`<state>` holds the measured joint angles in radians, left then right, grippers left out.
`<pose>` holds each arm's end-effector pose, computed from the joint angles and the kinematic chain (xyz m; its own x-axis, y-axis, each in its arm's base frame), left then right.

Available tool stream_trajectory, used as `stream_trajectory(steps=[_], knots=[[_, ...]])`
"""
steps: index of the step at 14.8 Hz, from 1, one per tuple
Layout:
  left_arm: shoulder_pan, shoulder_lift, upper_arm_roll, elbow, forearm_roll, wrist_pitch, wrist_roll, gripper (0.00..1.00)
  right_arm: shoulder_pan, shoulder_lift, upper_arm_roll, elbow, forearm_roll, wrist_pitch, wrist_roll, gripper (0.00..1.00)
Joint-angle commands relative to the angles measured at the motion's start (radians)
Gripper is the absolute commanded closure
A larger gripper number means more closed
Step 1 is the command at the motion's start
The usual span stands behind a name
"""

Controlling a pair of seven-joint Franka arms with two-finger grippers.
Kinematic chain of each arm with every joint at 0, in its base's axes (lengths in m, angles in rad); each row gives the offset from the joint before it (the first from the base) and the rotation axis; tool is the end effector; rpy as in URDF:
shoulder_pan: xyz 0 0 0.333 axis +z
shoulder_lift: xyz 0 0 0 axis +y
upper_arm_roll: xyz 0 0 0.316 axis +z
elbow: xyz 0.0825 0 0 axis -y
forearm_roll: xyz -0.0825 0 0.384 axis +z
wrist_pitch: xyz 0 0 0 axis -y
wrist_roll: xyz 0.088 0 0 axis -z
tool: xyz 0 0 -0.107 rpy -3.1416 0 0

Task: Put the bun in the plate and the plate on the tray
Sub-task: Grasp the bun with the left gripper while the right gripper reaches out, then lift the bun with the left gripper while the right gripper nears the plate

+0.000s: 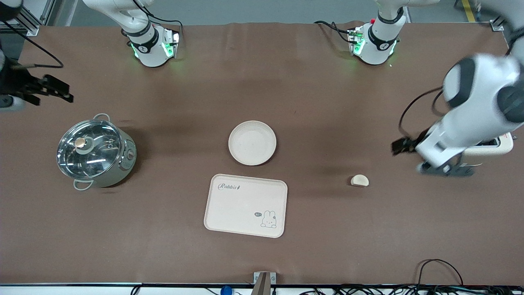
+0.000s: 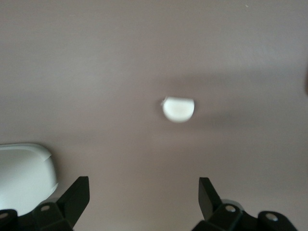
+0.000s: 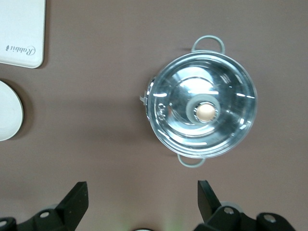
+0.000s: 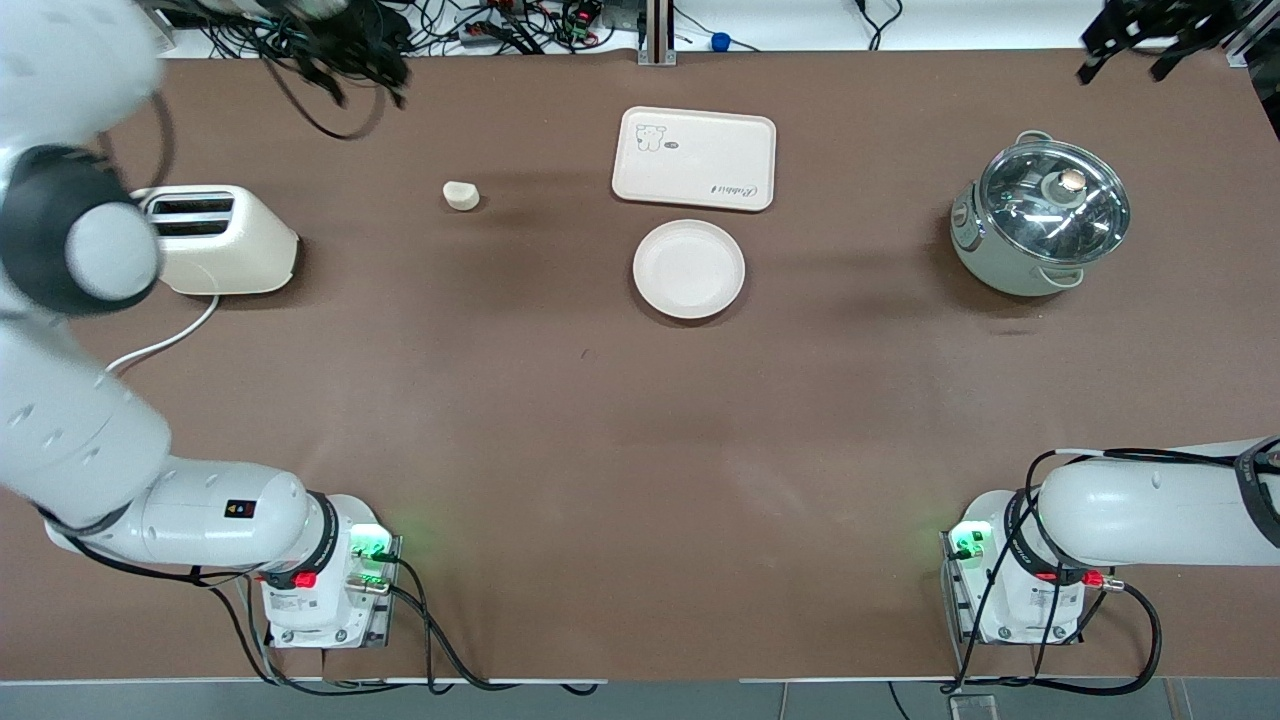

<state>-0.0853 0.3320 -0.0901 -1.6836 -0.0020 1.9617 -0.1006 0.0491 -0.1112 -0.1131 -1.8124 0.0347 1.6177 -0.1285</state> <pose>0.6361 -0.1076 0.4033 0.9960 -0.0704 -0.0555 -0.0691 -0.9973 0.0257 0.5163 -0.0322 0.5738 0.9949 0.0646 -0.0774 0.0603 -0.9965 -0.0573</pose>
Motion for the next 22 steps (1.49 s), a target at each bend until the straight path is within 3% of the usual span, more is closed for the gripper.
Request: stream_trajectory(steps=[1, 3, 6, 9, 10, 12, 17, 20, 22], knots=[[-0.053, 0.158, -0.007, 0.036, -0.013, 0.147, -0.077, 0.0, 0.021, -0.019, 0.0, -0.149, 0.046, 0.132, -0.006, 0.0], [-0.062, 0.229, -0.007, -0.007, -0.012, 0.315, -0.079, 0.0, 0.043, -0.019, 0.0, -0.25, 0.086, 0.233, -0.006, 0.0], [-0.06, 0.255, -0.007, -0.097, -0.01, 0.477, -0.079, 0.0, 0.127, -0.012, 0.0, -0.41, 0.14, 0.449, 0.004, 0.0], [-0.059, 0.26, -0.01, -0.171, -0.012, 0.572, -0.079, 0.03, 0.205, 0.071, 0.0, -0.441, 0.212, 0.542, 0.024, 0.0], [-0.054, 0.254, -0.011, -0.186, -0.012, 0.579, -0.079, 0.13, 0.222, 0.096, 0.0, -0.442, 0.247, 0.565, 0.024, 0.0], [-0.053, 0.251, -0.013, -0.202, -0.012, 0.589, -0.076, 0.53, 0.271, 0.143, 0.0, -0.458, 0.298, 0.631, 0.024, 0.0], [-0.05, 0.245, -0.031, -0.263, -0.012, 0.7, -0.059, 1.0, 0.435, 0.28, 0.0, -0.482, 0.523, 0.841, 0.076, 0.0], [-0.062, 0.219, -0.037, -0.255, -0.012, 0.691, -0.076, 1.0, 0.595, 0.395, 0.0, -0.479, 0.649, 1.022, 0.105, 0.0], [-0.068, 0.194, -0.08, -0.219, -0.013, 0.608, -0.111, 1.0, 0.681, 0.461, 0.0, -0.466, 0.749, 1.097, 0.107, 0.0]])
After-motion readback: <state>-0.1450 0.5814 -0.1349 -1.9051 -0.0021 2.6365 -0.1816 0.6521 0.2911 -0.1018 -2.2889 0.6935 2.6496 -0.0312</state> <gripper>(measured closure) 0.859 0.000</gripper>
